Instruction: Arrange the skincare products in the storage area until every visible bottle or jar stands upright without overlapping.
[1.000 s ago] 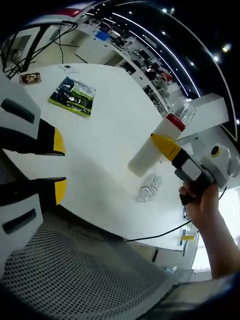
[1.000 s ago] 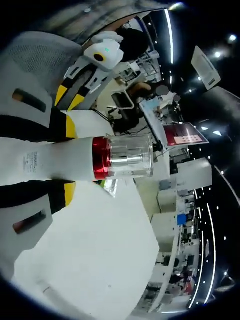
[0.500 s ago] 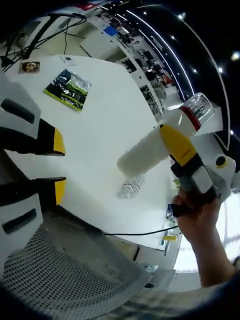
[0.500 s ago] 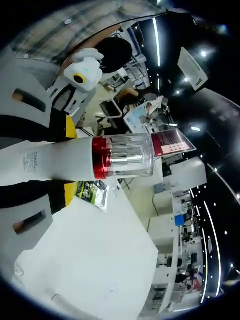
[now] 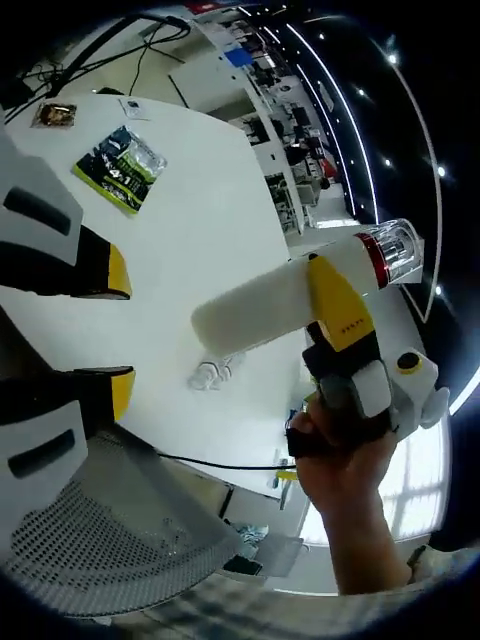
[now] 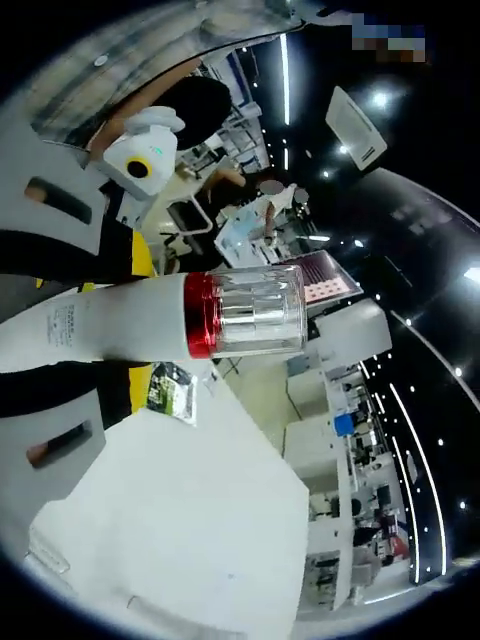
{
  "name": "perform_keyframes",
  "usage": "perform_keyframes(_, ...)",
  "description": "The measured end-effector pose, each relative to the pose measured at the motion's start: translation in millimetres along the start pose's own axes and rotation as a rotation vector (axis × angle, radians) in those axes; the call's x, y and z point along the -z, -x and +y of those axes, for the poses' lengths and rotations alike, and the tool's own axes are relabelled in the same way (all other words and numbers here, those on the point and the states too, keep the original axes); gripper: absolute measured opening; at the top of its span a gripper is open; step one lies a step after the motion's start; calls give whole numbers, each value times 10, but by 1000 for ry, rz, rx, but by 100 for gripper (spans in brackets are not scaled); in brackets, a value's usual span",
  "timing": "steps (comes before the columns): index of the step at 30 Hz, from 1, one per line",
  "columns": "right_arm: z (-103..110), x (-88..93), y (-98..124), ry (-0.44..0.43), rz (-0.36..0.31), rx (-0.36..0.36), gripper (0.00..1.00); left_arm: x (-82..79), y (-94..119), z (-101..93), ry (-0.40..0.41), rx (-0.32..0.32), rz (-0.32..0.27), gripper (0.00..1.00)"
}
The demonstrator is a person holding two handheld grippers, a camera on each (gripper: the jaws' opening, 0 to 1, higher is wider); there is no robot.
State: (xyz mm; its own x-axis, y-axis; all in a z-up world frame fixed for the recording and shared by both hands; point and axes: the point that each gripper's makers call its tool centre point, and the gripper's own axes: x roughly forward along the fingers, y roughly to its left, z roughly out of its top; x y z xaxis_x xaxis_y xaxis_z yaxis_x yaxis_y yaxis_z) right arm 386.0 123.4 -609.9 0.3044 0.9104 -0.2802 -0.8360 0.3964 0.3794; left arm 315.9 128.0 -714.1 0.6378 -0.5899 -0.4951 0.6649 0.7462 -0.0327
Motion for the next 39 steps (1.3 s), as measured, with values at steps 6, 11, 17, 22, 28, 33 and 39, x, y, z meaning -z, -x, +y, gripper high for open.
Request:
perform_keyframes(6, 70, -28, 38, -3, -40, 24, 26, -230, 72, -54, 56, 45, -109, 36)
perform_keyframes(11, 114, -7, 52, 27, -45, 48, 26, -362, 113, -104, 102, 70, -181, 40)
perform_keyframes(17, 147, 13, 78, -11, -85, 61, 26, -425, 131, -88, 172, 78, -215, 57)
perform_keyframes(22, 237, 51, 54, 8, -82, 73, 26, -442, 136, -106, 155, 75, -228, 62)
perform_keyframes(28, 354, 88, 5, 23, -87, 78, 26, -427, 123, -50, 142, 45, -221, 63)
perform_keyframes(33, 476, 152, -85, 33, -73, 64, 26, -444, 134, -5, 117, 17, -229, 62)
perform_keyframes(39, 596, 171, -172, 37, -68, 48, 26, -431, 148, 6, 66, 5, -218, 54)
